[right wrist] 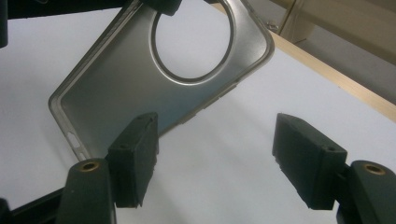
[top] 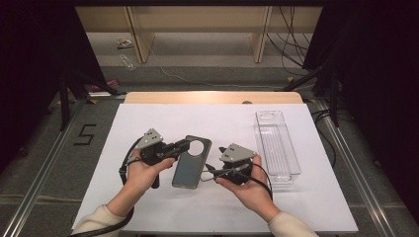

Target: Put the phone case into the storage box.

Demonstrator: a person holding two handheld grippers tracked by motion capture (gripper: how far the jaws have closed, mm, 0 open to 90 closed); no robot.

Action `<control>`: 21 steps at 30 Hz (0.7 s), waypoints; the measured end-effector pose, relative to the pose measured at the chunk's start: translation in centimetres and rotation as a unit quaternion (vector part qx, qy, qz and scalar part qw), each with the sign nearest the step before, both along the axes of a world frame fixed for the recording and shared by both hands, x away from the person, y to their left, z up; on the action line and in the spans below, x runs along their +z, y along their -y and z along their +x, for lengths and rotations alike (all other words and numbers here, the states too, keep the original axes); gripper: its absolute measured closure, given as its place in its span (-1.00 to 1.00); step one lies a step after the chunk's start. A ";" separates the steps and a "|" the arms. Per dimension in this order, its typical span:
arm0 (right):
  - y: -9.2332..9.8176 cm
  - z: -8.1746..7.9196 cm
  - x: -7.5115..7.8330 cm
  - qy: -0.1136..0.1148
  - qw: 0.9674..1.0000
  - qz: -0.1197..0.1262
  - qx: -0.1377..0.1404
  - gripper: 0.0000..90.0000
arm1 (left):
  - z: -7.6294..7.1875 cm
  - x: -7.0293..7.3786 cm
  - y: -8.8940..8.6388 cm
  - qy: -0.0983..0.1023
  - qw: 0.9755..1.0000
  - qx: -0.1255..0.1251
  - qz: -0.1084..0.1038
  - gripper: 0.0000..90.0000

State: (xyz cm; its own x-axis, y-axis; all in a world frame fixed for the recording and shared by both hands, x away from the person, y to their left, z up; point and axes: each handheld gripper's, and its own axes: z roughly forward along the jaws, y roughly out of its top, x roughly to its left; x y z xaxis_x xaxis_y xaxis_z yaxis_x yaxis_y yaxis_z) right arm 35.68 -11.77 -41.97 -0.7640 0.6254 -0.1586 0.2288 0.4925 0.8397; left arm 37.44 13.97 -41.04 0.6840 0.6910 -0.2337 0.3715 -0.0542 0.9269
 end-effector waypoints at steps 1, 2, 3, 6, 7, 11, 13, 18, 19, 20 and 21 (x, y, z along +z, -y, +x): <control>0.0 0.0 0.0 0.000 1.000 0.001 -0.001 -0.27 | 0.0 0.0 0.0 0.001 1.000 0.001 0.000 0.81; 0.1 0.0 0.0 0.001 1.000 0.002 -0.001 -0.27 | 0.0 0.0 0.0 0.002 1.000 0.002 0.000 0.81; 0.1 0.1 0.1 0.001 1.000 0.003 -0.001 -0.27 | 0.0 -0.1 0.0 0.003 1.000 0.002 0.000 0.81; 0.1 0.1 0.2 0.001 1.000 0.007 -0.004 -0.27 | -0.1 -0.1 0.0 0.004 1.000 0.003 -0.001 0.81; 0.1 0.2 0.3 0.002 1.000 0.007 -0.004 -0.27 | -0.1 -0.1 0.0 0.004 1.000 0.003 -0.001 0.81; 0.3 0.3 0.4 0.002 1.000 0.013 -0.008 -0.27 | -0.2 -0.2 0.3 0.007 1.000 0.001 -0.001 0.81; 0.3 0.4 0.4 0.002 1.000 0.015 -0.010 -0.27 | -0.3 -0.2 0.4 0.008 1.000 -0.001 -0.002 0.81; 0.2 0.4 0.5 0.001 1.000 0.022 -0.012 -0.26 | -0.4 -0.2 0.6 0.010 1.000 -0.005 -0.001 0.81; 0.2 0.4 0.5 0.002 1.000 0.023 -0.012 -0.26 | -0.4 -0.3 0.7 0.011 1.000 -0.005 -0.001 0.81; 0.2 0.4 0.5 0.002 1.000 0.024 -0.013 -0.26 | -0.4 -0.3 0.7 0.012 1.000 -0.004 -0.001 0.81; 0.2 0.4 0.5 0.002 1.000 0.024 -0.014 -0.26 | -0.4 -0.3 0.7 0.013 1.000 -0.005 -0.001 0.81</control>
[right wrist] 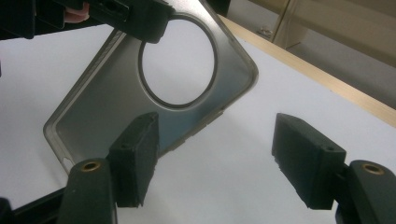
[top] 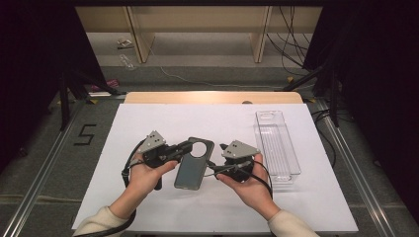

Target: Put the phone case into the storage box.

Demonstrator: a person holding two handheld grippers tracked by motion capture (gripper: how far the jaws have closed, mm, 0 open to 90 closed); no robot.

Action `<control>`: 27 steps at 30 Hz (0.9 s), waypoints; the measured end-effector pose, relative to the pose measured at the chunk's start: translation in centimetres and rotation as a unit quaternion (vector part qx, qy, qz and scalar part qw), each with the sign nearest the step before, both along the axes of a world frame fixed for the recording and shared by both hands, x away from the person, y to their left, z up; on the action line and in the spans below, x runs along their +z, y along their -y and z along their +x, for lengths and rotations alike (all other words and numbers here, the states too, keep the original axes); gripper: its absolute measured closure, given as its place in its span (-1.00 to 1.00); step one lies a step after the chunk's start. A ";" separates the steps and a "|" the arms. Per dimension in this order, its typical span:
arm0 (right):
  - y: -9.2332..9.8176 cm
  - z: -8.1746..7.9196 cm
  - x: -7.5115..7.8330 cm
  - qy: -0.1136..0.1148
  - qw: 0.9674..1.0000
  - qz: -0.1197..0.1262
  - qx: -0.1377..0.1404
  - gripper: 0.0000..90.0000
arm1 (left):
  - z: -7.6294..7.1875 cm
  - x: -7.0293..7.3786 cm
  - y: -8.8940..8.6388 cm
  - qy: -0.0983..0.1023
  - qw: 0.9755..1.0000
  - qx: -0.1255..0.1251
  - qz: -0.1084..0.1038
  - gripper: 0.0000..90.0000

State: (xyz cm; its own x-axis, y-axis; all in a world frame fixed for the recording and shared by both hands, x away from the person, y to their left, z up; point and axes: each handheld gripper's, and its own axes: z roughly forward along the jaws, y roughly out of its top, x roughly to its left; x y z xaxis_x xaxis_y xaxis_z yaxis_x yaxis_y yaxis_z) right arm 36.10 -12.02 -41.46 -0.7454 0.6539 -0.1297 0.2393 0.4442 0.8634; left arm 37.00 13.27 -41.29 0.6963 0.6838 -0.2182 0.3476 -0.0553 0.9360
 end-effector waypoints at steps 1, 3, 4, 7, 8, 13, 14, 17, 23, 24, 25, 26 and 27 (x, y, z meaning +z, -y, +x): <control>0.0 0.0 0.0 0.001 1.000 0.001 0.000 -0.26 | 0.0 0.0 0.0 0.001 1.000 0.000 0.000 0.81; 0.1 0.0 0.0 0.000 1.000 0.002 -0.003 -0.25 | -0.1 0.0 0.1 0.003 1.000 0.001 -0.001 0.81; 0.1 0.1 0.0 -0.001 1.000 0.003 -0.004 -0.25 | -0.1 0.0 0.1 0.004 1.000 0.001 -0.002 0.81; 0.2 0.1 0.1 -0.002 1.000 0.006 -0.006 -0.25 | -0.1 -0.1 0.2 0.005 1.000 0.001 -0.001 0.81; 0.2 0.1 0.0 -0.003 1.000 0.007 -0.006 -0.25 | -0.1 -0.1 0.2 0.006 1.000 0.001 0.000 0.81; 0.2 0.1 0.0 -0.003 1.000 0.016 -0.013 -0.23 | -0.1 -0.1 0.2 0.011 1.000 0.002 -0.001 0.81; 0.2 0.2 0.0 -0.004 1.000 0.017 -0.014 -0.22 | -0.2 -0.1 0.3 0.012 1.000 0.002 -0.001 0.81; 0.3 0.2 0.1 -0.003 1.000 0.021 -0.017 -0.20 | -0.2 -0.2 0.5 0.013 1.000 0.001 -0.002 0.81; 0.4 0.4 0.1 -0.006 0.999 0.044 -0.031 -0.11 | -0.3 -0.1 0.7 0.016 1.000 -0.001 -0.003 0.81; 0.4 0.4 0.0 -0.007 0.998 0.048 -0.032 -0.10 | -0.4 -0.1 0.7 0.017 1.000 -0.001 -0.003 0.81; 0.4 0.4 0.1 -0.010 0.998 0.052 -0.034 -0.06 | -0.4 -0.1 0.8 0.017 1.000 -0.001 -0.004 0.81; 0.4 0.5 0.1 -0.011 0.998 0.055 -0.035 -0.03 | -0.4 -0.1 0.8 0.017 1.000 -0.002 -0.004 0.81; 0.4 0.5 0.1 -0.011 0.998 0.057 -0.036 -0.01 | -0.4 -0.1 0.8 0.017 1.000 -0.002 -0.004 0.81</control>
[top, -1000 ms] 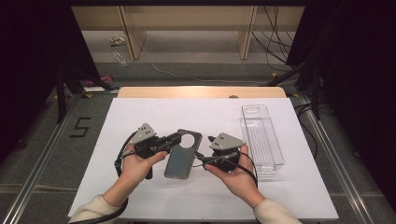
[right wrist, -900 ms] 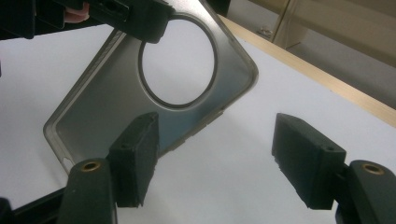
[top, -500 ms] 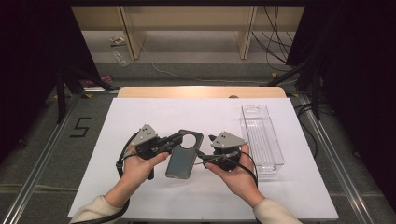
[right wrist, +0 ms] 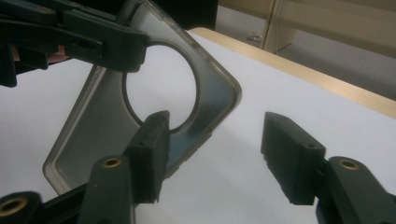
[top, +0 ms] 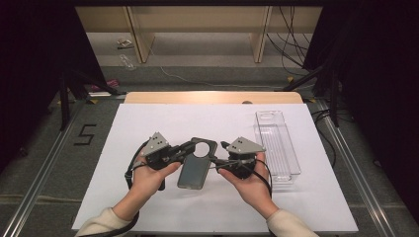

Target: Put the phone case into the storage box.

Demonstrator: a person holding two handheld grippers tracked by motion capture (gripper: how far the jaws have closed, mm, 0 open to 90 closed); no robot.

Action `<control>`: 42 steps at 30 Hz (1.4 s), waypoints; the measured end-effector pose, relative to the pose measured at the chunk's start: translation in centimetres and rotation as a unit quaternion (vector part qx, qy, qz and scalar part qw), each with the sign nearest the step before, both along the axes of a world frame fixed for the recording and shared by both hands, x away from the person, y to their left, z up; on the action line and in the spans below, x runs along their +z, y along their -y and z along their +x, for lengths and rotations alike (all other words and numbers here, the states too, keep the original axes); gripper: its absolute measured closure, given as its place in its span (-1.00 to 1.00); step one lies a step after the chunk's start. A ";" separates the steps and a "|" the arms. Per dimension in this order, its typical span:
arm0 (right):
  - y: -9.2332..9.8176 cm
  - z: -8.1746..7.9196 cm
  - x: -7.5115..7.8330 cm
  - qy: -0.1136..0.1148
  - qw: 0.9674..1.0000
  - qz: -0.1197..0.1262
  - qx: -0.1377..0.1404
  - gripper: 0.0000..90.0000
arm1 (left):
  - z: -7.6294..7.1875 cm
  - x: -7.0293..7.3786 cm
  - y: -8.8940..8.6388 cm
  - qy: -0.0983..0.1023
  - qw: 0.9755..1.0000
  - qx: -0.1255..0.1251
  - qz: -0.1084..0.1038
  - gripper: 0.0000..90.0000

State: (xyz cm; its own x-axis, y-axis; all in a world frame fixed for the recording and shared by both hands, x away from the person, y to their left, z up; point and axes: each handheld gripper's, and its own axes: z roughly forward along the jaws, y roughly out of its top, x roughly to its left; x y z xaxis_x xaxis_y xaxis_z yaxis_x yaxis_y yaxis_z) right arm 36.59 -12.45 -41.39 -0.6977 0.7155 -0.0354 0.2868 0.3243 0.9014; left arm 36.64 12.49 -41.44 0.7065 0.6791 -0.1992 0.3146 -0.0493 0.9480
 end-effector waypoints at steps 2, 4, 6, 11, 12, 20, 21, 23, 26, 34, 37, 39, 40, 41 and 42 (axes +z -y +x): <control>0.0 0.1 0.0 0.000 1.000 0.004 -0.002 0.03 | 0.0 0.0 0.0 0.000 1.000 0.000 -0.001 0.81; 0.0 0.1 0.0 -0.004 1.000 0.006 -0.002 0.08 | 0.0 0.0 0.1 0.000 1.000 -0.001 -0.002 0.81; 0.0 0.2 0.0 -0.006 1.000 0.009 -0.003 0.14 | 0.0 0.0 0.1 -0.001 1.000 -0.001 -0.002 0.81; 0.1 0.1 0.0 -0.010 1.000 0.019 -0.006 0.26 | 0.0 0.0 0.2 0.000 1.000 -0.002 -0.003 0.81; 0.1 0.1 0.1 -0.011 1.000 0.020 -0.005 0.28 | 0.0 0.0 0.2 0.000 1.000 -0.002 -0.003 0.81; 0.2 0.1 0.0 -0.014 1.000 0.026 -0.005 0.48 | -0.1 0.0 0.4 0.001 1.000 -0.003 -0.007 0.81; 0.2 0.1 0.0 -0.013 1.000 0.028 -0.005 0.50 | -0.1 0.0 0.4 0.001 1.000 -0.003 -0.008 0.81; 0.2 0.1 0.1 -0.012 1.000 0.029 -0.004 0.55 | 0.0 0.0 0.3 0.001 1.000 -0.003 -0.009 0.81; 0.3 0.0 0.2 -0.010 0.999 0.031 -0.005 0.61 | 0.0 0.0 0.3 0.003 1.000 -0.004 -0.010 0.81; 0.6 0.0 0.5 -0.005 0.999 0.038 -0.016 0.72 | -0.1 -0.1 0.6 0.004 1.000 -0.008 -0.007 0.80; 0.7 -0.1 0.6 -0.005 0.999 0.041 -0.022 0.77 | -0.2 -0.2 0.6 0.004 1.000 -0.009 -0.006 0.80; 0.7 -0.2 0.7 -0.005 0.999 0.042 -0.026 0.80 | -0.2 -0.2 0.7 0.004 1.000 -0.008 -0.002 0.80; 0.8 -0.2 0.8 -0.004 0.999 0.042 -0.030 0.83 | -0.2 -0.2 0.8 0.004 1.000 -0.009 -0.002 0.80; 0.8 -0.3 0.9 -0.003 0.999 0.043 -0.032 0.84 | -0.2 -0.3 0.8 0.004 1.000 -0.009 0.000 0.80; 0.9 -0.3 1.1 0.000 0.998 0.044 -0.033 0.86 | -0.2 -0.3 0.9 0.003 1.000 -0.010 0.002 0.80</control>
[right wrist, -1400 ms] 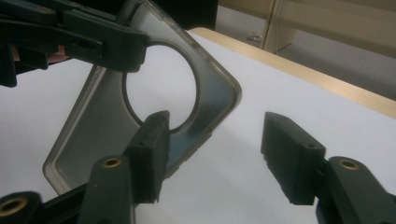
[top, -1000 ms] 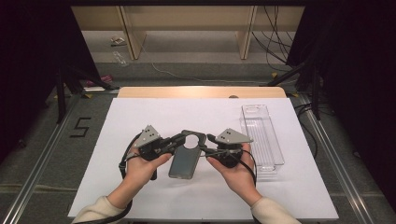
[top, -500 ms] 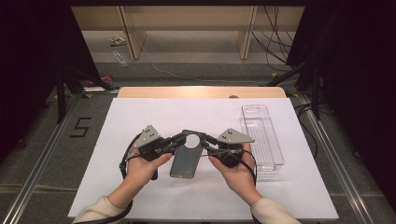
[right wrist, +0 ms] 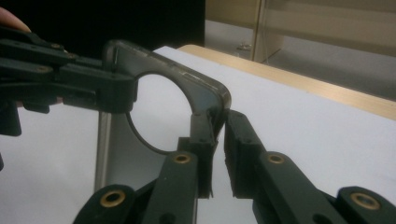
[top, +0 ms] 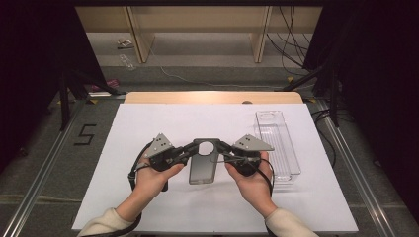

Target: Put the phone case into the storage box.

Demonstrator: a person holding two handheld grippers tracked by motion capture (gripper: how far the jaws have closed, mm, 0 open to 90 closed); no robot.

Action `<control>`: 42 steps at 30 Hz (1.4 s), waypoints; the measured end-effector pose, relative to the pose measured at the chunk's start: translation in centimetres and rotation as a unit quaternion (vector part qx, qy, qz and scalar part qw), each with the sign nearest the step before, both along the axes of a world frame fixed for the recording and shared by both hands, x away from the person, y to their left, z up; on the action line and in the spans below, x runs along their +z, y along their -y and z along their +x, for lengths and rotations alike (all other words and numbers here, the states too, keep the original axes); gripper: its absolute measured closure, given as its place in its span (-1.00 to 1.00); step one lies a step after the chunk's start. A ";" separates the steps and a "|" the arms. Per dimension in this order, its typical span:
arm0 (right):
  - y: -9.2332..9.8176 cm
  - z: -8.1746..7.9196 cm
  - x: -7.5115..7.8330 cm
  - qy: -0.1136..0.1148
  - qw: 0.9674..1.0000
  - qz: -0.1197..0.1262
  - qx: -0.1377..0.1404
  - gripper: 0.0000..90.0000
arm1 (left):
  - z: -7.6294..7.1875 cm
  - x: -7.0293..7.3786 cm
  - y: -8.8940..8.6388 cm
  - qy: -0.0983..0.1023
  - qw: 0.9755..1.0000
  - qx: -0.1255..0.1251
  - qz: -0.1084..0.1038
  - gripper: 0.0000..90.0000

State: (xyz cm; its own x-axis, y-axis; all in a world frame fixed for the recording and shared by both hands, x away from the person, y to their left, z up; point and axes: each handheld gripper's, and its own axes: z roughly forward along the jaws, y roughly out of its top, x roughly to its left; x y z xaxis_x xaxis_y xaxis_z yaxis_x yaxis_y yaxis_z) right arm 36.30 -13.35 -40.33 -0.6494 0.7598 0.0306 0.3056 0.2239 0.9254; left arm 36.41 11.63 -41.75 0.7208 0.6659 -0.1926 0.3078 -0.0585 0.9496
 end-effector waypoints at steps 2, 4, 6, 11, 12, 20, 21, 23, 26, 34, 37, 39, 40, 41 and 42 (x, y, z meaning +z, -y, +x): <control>0.1 -0.1 0.2 0.004 1.000 0.001 -0.003 0.89 | 0.0 -0.1 0.1 -0.001 1.000 0.000 0.002 0.80; 0.1 -0.2 0.5 0.008 1.000 -0.001 -0.005 0.89 | 0.0 -0.1 0.1 -0.001 1.000 0.000 0.001 0.80; 0.1 -0.3 0.6 0.010 1.000 -0.002 -0.006 0.90 | 0.0 -0.1 0.1 -0.001 1.000 0.001 0.002 0.79; 0.0 -0.4 0.8 0.010 1.000 -0.003 -0.009 0.90 | 0.0 -0.1 0.2 -0.003 1.000 0.000 0.009 0.78; 0.0 -0.4 0.8 0.010 1.000 -0.003 -0.010 0.90 | 0.0 -0.1 0.2 -0.003 1.000 -0.002 0.011 0.77; 0.2 -0.5 1.0 0.015 1.000 0.000 -0.016 0.93 | -0.2 0.0 0.6 -0.001 1.000 -0.016 0.020 0.63; 0.2 -0.5 1.0 0.015 1.000 0.000 -0.018 0.93 | -0.2 0.1 0.6 0.001 1.000 -0.017 0.022 0.59; 0.2 -0.5 1.0 0.014 1.000 0.000 -0.021 0.95 | -0.3 0.1 0.7 0.003 0.999 -0.022 0.027 0.46; 0.3 -0.5 1.0 0.012 1.000 -0.003 -0.026 0.96 | -0.6 0.3 0.9 0.015 0.999 -0.027 0.038 0.38; 0.5 -0.4 1.0 0.011 0.999 -0.010 -0.040 0.97 | -0.8 0.6 1.2 0.018 0.999 -0.035 0.035 0.19; 0.6 -0.4 1.0 0.012 0.999 -0.012 -0.047 0.97 | -0.7 0.7 1.1 0.017 0.999 -0.037 0.031 0.02; 0.8 -0.3 1.0 0.014 0.999 -0.014 -0.050 0.97 | -0.7 0.8 1.0 0.016 0.999 -0.040 0.032 -0.07; 0.8 -0.3 1.0 0.015 0.998 -0.015 -0.053 0.97 | -0.7 0.9 1.0 0.017 0.998 -0.042 0.030 -0.11; 0.9 -0.3 1.0 0.017 0.998 -0.016 -0.055 0.98 | -0.8 0.9 1.0 0.019 0.998 -0.045 0.031 -0.14; 0.9 -0.3 1.1 0.016 0.998 -0.016 -0.057 0.98 | -0.8 0.9 1.0 0.020 0.998 -0.045 0.032 -0.16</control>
State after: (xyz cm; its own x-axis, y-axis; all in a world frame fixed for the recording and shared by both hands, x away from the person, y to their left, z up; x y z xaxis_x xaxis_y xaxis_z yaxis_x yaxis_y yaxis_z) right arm 36.03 -14.27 -39.28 -0.5591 0.8290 -0.0151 0.3003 0.2195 0.9283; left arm 35.59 10.62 -40.80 0.7850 0.6076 -0.1211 0.2599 -0.1455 0.9546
